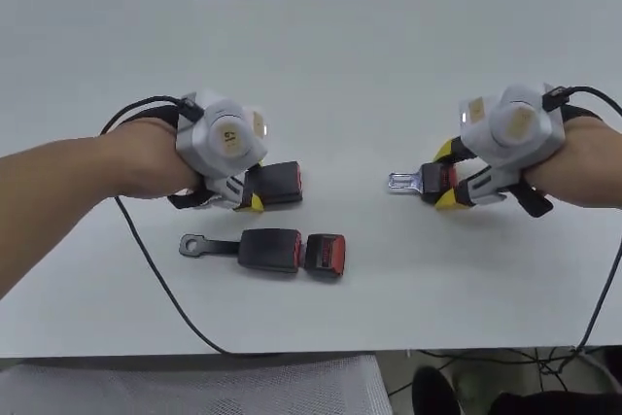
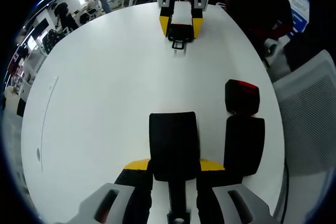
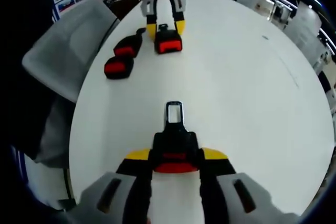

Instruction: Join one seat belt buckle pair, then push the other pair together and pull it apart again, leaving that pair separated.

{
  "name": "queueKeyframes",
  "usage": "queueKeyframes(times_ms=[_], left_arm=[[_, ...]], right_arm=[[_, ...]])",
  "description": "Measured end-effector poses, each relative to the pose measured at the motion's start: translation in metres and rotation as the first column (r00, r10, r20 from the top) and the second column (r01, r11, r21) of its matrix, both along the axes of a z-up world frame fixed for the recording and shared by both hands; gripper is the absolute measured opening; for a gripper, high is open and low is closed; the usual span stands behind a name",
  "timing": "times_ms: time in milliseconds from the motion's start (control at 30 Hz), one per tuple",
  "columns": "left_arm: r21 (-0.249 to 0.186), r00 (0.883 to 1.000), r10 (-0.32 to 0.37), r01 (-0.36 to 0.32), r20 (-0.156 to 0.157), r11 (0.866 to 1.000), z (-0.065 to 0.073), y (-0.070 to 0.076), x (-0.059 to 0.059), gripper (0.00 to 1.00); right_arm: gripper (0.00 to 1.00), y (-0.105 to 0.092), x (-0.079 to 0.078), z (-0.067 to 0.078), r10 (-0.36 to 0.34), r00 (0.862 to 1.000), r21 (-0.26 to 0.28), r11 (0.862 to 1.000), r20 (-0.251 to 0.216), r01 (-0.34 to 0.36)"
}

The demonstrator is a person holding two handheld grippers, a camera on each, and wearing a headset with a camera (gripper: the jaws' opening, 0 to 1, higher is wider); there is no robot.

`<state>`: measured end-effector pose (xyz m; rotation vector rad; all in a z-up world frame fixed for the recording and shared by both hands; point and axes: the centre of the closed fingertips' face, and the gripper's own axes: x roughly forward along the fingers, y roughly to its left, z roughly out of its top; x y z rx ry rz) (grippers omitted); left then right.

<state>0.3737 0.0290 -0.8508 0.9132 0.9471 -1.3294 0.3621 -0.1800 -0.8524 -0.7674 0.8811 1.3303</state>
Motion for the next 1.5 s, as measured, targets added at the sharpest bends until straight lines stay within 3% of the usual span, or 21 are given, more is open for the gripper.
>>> queueKeyframes(times_ms=[467, 1200, 1500], left_arm=[[0.018, 1.0, -0.025, 0.025, 0.001, 1.0, -0.001, 0.0, -0.002, 0.32], [0.054, 0.999, -0.051, 0.05, 0.013, 0.997, -0.001, 0.0, -0.002, 0.32], [0.057, 0.997, -0.074, 0.073, 0.013, 0.996, -0.004, 0.0, 0.0, 0.32]], right_arm=[[0.34, 0.009, 0.001, 0.0, -0.003, 1.0, -0.016, 1.0, 0.006, 0.004], [0.34, 0.082, -0.002, 0.002, 0.042, 0.999, 0.015, 0.999, 0.028, -0.043], [0.34, 0.105, 0.005, 0.002, 0.032, 0.999, 0.042, 0.999, 0.036, -0.034]])
